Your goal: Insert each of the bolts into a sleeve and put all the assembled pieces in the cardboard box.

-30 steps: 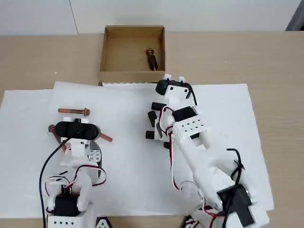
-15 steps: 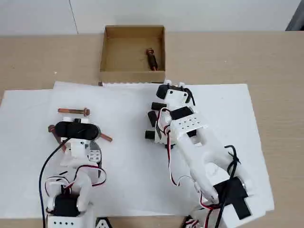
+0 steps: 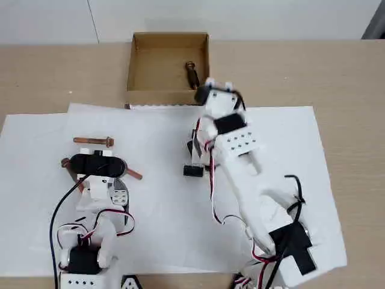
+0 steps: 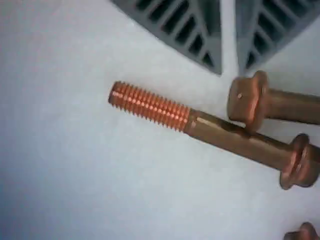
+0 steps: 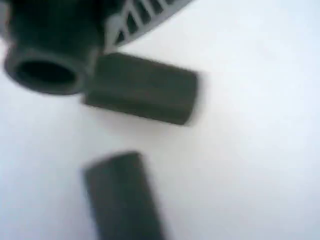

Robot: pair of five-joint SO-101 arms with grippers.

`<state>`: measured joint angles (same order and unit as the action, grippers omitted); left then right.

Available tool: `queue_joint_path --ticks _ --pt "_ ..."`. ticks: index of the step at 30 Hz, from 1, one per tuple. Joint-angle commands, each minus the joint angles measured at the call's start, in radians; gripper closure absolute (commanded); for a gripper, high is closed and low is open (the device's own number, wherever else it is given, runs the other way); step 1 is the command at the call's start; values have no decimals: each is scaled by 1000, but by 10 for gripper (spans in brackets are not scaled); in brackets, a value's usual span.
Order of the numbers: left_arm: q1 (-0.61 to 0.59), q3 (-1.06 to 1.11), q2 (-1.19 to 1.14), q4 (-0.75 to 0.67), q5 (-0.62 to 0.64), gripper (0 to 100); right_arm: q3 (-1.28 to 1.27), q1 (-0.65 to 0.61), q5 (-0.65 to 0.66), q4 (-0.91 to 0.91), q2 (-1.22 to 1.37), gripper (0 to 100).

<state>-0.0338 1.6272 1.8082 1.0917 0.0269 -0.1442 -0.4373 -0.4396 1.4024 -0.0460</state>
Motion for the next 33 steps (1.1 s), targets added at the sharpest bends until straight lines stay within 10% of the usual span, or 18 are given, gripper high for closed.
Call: queue_joint_path --ticks 1,16,33 --pt "-3 -7 8 -3 -6 994 244 -1 -6 160 -10 995" --pt "-8 -7 8 -3 -3 994 453 5 75 326 -248 995" --pt "-11 -114 5 2 0 994 -299 159 107 292 -865 995"
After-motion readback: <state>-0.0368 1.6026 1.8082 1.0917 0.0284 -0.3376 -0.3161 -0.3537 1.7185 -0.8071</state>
